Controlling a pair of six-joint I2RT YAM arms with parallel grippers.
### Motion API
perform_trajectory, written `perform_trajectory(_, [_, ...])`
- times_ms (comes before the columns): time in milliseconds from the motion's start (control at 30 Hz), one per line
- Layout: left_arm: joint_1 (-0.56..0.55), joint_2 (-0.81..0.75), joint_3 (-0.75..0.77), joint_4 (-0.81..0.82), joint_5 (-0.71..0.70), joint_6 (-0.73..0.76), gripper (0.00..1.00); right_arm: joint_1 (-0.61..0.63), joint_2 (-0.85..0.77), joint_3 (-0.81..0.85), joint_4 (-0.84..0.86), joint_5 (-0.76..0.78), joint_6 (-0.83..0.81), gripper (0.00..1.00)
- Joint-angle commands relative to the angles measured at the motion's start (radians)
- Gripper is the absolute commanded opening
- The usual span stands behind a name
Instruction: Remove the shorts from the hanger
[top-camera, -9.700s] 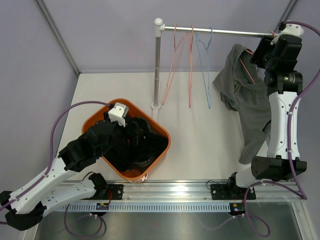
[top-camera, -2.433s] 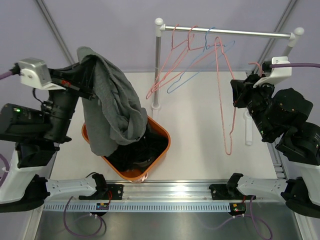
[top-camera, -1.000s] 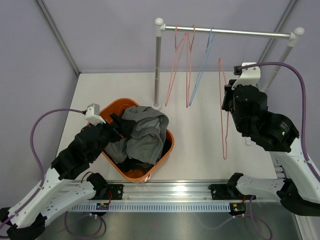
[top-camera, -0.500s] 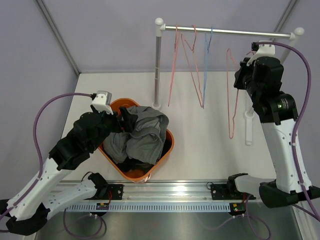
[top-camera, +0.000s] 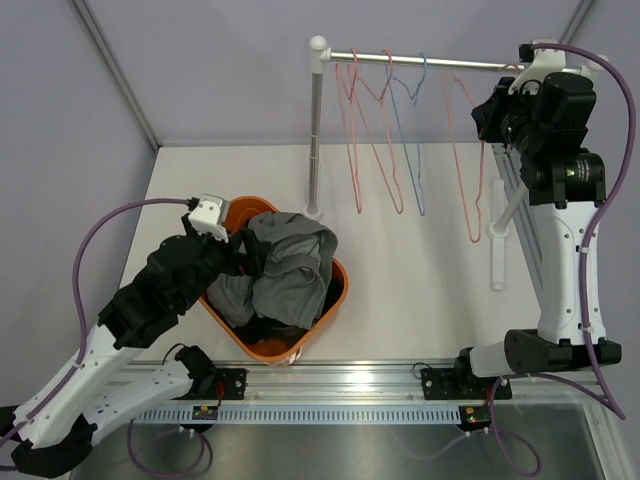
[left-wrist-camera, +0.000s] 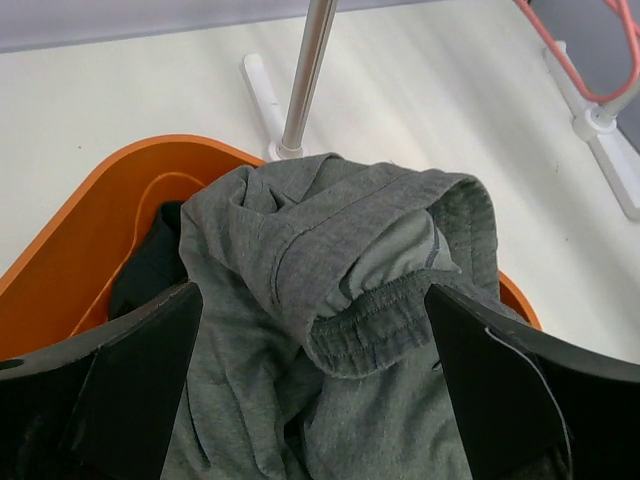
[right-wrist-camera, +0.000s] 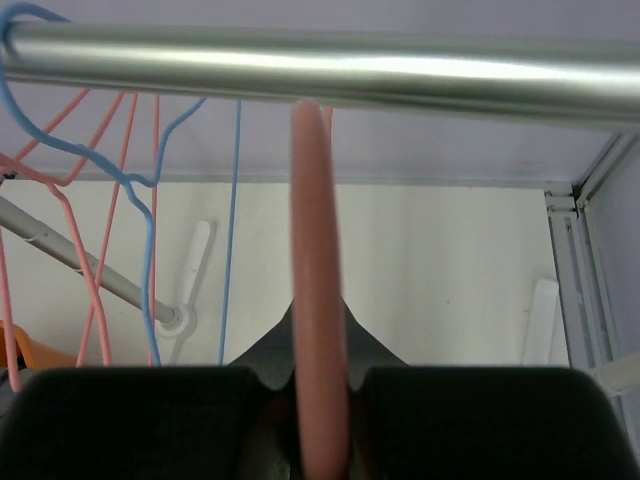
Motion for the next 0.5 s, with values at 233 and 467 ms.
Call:
perform_trajectory(233, [-0.003,0.003,-0.034,0.035,0.044,0.039,0.99,-0.003,0.064,0.095,0.072,-0.092,-0.075,0.0])
perform_trajectory(467, [-0.003,0.002,-0.043,0.03,0.033,0.043,0.99,-0.004,0.156,0.173,0.066,-0.12,-0.074,0.0])
